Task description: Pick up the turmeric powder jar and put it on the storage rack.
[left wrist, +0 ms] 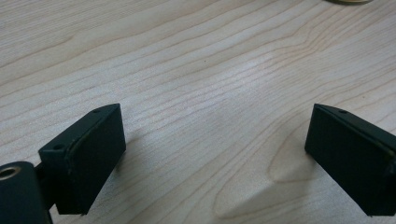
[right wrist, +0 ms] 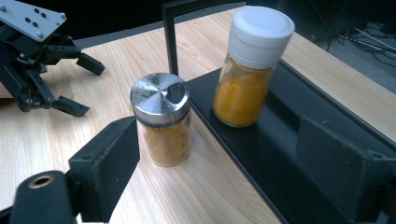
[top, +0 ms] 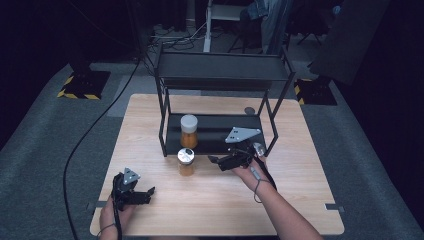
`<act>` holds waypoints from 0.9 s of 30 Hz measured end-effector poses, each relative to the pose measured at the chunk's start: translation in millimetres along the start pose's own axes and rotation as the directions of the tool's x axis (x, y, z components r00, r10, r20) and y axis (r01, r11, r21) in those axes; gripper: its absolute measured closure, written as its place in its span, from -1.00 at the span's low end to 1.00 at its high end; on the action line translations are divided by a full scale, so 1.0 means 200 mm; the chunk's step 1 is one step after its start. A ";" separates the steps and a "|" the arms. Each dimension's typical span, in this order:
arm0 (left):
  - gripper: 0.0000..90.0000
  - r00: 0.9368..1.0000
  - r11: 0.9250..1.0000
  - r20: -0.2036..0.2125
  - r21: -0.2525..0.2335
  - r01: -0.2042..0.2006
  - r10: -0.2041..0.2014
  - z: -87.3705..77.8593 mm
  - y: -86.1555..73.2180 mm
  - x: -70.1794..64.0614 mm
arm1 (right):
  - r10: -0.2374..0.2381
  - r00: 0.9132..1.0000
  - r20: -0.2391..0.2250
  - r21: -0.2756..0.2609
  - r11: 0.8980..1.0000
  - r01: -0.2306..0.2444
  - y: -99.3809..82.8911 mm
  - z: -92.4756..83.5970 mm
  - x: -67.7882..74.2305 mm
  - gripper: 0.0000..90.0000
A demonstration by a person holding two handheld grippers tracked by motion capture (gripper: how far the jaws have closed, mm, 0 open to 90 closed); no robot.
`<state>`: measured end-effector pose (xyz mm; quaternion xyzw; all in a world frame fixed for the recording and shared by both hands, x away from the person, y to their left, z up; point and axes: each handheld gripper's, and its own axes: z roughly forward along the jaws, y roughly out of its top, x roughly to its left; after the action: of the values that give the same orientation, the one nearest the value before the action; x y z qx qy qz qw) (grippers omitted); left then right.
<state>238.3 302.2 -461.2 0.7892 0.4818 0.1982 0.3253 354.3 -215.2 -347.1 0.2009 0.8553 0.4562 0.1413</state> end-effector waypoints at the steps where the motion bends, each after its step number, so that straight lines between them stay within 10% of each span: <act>1: -0.88 1.000 1.000 0.000 0.001 -0.001 0.001 0.00 0.00 0.00 | 0.000 1.000 -0.002 0.000 1.000 0.000 0.00 0.01 0.00 -0.69; 27: -0.88 1.000 1.000 0.000 0.002 -0.002 0.002 0.00 0.00 0.00 | -0.007 0.998 -0.057 0.004 1.000 0.007 0.06 0.22 0.05 -0.70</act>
<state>238.4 302.2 -460.9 0.7898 0.4813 0.1981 0.3245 366.9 -173.4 -360.9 0.1852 0.8608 0.4592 0.1179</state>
